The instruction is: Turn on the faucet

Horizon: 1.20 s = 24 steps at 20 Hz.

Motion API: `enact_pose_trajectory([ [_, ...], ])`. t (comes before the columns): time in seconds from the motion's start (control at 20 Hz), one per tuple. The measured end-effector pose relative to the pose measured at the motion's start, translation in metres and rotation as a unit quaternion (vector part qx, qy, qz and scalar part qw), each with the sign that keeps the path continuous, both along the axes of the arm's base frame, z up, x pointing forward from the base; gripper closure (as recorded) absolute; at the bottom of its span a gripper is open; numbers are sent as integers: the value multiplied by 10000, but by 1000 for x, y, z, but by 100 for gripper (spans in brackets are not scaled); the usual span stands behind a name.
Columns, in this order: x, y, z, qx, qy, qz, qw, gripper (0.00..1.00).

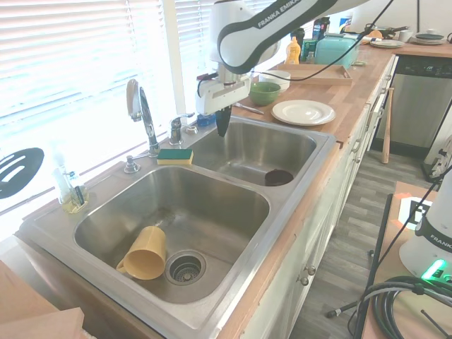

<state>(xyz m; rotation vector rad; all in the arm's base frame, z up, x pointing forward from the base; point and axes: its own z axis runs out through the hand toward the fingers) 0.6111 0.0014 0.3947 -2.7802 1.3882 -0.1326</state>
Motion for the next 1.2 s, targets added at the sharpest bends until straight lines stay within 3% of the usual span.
enact_pose_trajectory([
  [0.45,63,-2,18,-74,51,-213,9997,100],
  [0.85,89,-5,18,-82,21,-259,9996,100],
  [1.0,93,-4,22,-75,-112,-252,9996,100],
  [1.2,102,-2,32,-61,-594,-226,9980,100],
])
